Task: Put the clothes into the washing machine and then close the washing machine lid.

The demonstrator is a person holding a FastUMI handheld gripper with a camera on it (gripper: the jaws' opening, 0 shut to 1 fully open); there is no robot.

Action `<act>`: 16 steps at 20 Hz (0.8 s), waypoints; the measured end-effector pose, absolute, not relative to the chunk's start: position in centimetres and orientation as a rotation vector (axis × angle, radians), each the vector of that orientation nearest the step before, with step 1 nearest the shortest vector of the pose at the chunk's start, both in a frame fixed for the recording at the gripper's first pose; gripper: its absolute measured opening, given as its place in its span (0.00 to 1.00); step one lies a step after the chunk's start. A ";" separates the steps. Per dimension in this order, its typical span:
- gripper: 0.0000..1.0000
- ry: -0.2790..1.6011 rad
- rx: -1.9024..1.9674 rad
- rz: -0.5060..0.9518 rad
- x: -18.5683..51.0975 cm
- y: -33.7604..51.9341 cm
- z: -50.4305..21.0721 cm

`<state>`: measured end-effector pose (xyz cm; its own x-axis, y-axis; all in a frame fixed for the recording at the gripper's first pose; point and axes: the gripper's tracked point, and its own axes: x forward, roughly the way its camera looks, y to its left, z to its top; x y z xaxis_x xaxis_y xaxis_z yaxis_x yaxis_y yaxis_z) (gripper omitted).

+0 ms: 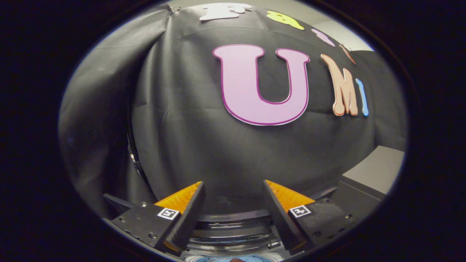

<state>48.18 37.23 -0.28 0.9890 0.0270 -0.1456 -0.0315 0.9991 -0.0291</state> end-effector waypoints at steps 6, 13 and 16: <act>0.95 0.176 -0.031 0.031 47.4 37.0 -0.2; 0.95 0.193 -0.040 0.035 45.2 36.6 -0.4; 0.95 0.191 -0.040 0.031 44.3 36.4 -0.4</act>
